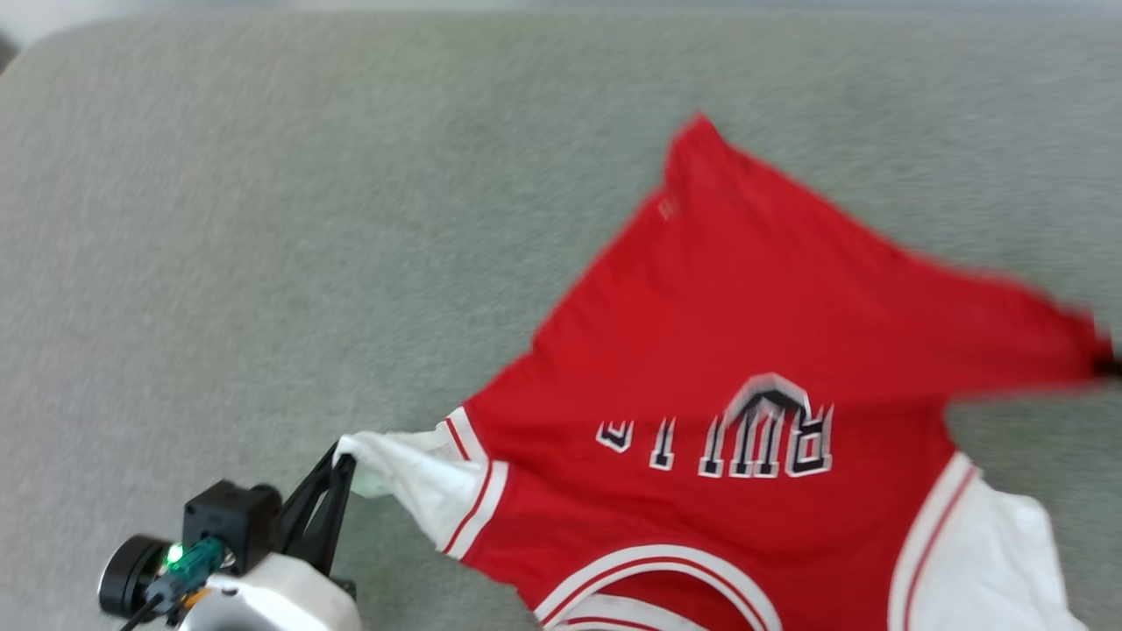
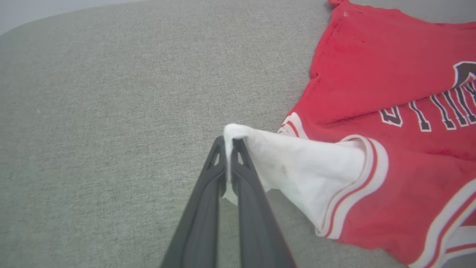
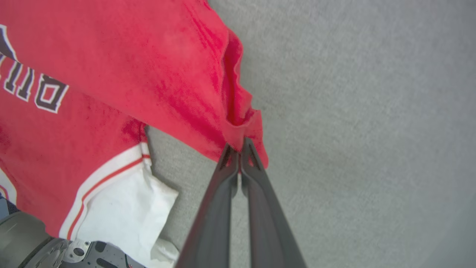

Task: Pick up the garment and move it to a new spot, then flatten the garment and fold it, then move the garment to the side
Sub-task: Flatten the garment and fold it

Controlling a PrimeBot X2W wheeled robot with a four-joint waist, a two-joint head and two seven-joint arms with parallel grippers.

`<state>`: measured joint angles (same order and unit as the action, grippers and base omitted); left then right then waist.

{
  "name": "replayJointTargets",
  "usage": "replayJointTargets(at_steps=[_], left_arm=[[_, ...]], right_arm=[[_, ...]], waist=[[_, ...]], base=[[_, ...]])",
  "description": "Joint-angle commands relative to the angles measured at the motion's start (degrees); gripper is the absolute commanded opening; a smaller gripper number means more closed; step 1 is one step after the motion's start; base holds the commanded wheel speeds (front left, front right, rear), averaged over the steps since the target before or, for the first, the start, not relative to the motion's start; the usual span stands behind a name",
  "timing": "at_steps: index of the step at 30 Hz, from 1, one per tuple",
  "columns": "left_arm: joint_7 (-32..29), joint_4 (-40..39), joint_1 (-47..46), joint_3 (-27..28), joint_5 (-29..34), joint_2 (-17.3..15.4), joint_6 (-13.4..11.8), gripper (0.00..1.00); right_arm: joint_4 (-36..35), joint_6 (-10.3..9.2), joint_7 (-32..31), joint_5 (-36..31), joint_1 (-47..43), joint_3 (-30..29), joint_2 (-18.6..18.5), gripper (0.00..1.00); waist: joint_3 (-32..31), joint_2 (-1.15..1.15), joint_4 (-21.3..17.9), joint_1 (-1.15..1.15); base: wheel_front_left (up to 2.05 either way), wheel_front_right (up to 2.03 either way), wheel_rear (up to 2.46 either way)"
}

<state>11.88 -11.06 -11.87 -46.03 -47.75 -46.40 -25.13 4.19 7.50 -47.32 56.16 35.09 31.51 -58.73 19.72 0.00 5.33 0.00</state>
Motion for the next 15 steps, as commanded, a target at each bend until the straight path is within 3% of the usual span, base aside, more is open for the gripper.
replayJointTargets(at_steps=[1, 7, 11, 15], left_arm=[[0.6, 0.3, 1.7, 0.4, -0.6, -0.6, -0.4, 0.00], [1.3, 0.5, 4.2, 1.0, -1.8, -1.2, -0.5, 0.00], [1.6, 0.9, 4.5, 0.8, -1.9, -0.8, -0.1, 0.00], [1.6, 1.0, 4.6, 1.0, -2.2, -0.9, 0.0, 0.00]], right_arm=[[-1.6, -0.03, 1.2, 0.0, -5.6, 1.1, -2.3, 0.00], [-2.7, -0.02, 6.0, 2.2, -21.1, 2.8, -5.9, 0.00], [-0.4, -0.02, 10.2, 4.3, -29.9, 2.2, -3.8, 0.00], [0.4, -0.03, 12.6, 4.7, -32.8, 0.9, -2.1, 0.00]], waist=[[-4.2, 0.00, -4.0, 0.00], [-6.0, 0.00, -5.7, 0.00], [-6.0, 0.00, -5.8, 0.00], [-5.7, 0.00, -6.1, 0.00]], base=[[0.00, 0.00, 0.00], [0.00, 0.00, 0.00], [0.00, 0.00, 0.00], [0.00, 0.00, 0.00]])
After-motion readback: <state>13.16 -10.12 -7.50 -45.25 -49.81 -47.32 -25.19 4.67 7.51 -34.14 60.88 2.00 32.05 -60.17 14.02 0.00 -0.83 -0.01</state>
